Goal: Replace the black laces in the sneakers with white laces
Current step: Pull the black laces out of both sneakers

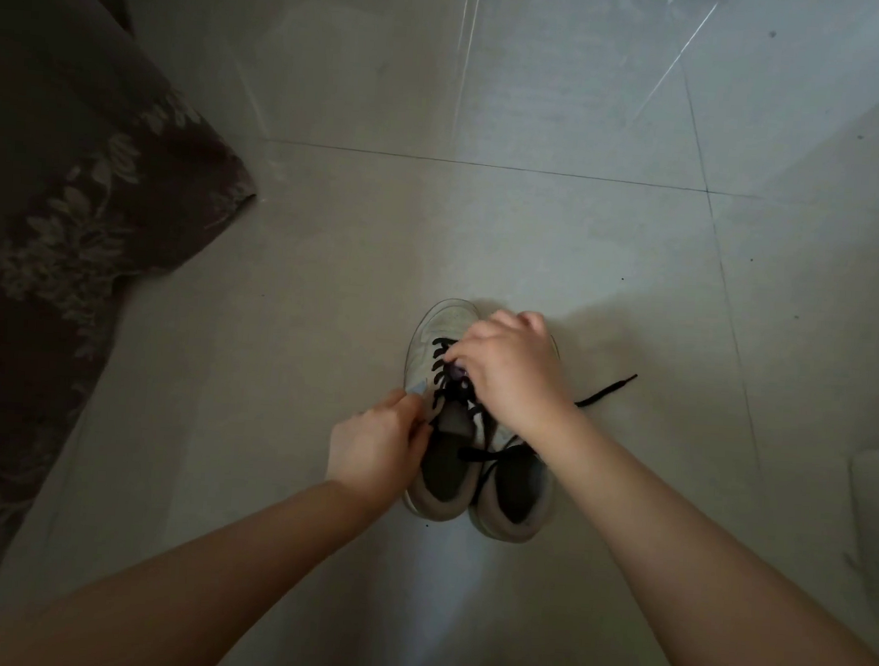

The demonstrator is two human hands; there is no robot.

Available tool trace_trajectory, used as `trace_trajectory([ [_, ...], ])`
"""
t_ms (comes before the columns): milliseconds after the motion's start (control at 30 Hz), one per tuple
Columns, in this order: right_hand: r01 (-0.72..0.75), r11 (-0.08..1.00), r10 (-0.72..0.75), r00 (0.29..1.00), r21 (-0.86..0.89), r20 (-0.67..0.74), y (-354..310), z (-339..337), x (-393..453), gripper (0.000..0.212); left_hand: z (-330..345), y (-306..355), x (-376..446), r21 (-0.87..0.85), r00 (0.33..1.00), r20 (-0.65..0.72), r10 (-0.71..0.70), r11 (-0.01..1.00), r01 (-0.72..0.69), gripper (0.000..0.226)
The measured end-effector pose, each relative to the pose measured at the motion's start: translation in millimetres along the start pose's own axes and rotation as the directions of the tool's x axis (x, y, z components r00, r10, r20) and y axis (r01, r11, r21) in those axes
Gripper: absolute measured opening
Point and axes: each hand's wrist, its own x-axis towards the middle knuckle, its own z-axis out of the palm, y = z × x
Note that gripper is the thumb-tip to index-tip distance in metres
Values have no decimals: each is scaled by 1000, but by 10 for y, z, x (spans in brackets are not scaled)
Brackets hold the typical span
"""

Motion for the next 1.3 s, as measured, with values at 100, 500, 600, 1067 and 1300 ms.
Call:
trace_trajectory([
  [100,-244,966,253,960,83,-118,104,-151,31,17,11,-25,-11,1,1000,1,17,1000,-17,20],
  [500,-350,907,272,911,234,309,151,-260,-97,7,39,39,-3,77,942,-153,300,953,-292,35],
  [600,-278,960,212,810,39,546,175,-232,-268,23,31,117,56,-38,967,-116,227,972,-232,23],
  [1067,-357,866,328,934,352,141,157,-220,-210,5,87,161,167,-640,903,68,-425,676,366,13],
  [1300,-495,843,360,810,211,464,73,-55,-286,15,64,119,-16,-469,954,-77,-289,855,221,13],
])
